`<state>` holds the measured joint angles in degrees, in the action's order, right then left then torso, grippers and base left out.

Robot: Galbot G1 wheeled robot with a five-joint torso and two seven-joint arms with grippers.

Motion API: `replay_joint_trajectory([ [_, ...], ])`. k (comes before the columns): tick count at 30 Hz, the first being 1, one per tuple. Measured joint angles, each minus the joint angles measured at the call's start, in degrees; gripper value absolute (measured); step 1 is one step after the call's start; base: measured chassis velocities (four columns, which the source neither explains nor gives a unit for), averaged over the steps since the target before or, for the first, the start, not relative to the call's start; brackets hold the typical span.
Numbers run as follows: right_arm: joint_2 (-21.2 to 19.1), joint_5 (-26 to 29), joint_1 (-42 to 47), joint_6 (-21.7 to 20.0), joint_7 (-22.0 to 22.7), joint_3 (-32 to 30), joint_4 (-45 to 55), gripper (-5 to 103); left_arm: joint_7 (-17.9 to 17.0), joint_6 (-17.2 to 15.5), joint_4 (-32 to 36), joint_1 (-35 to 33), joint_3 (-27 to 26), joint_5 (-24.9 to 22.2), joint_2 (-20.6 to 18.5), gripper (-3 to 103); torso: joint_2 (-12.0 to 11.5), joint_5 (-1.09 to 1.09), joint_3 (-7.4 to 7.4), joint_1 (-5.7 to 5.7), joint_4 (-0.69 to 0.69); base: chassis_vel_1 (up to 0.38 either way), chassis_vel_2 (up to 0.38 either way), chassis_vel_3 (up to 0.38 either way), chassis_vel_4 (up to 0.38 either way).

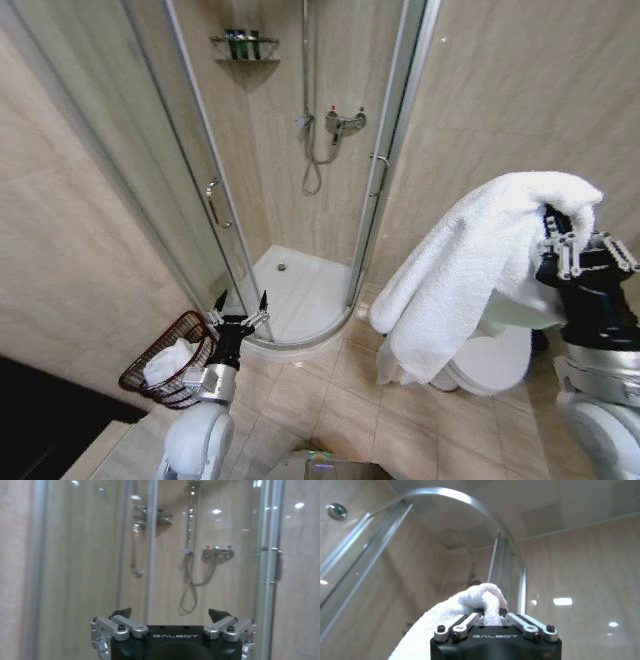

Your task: Discard the used towel into the hamper.

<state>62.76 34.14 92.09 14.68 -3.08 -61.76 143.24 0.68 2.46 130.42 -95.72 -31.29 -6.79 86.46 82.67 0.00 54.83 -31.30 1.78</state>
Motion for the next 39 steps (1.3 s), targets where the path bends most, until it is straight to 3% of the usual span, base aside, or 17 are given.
replay_joint_trajectory([
  [17,-0.04,-0.04,0.04,0.02,-0.04,-0.01,0.00,12,0.00,0.00,0.00,0.00,0.00,0.00,0.00,100,-0.13,0.00,-0.06,0.05,0.02,0.101,0.103,0.110,0.102],
  [39,0.06,-0.02,0.14,0.09,-0.05,-0.07,0.00,12,0.00,0.00,0.00,0.00,0.00,0.00,0.00,100,-0.19,0.00,-0.10,0.09,-0.01,0.005,0.006,0.001,0.002],
])
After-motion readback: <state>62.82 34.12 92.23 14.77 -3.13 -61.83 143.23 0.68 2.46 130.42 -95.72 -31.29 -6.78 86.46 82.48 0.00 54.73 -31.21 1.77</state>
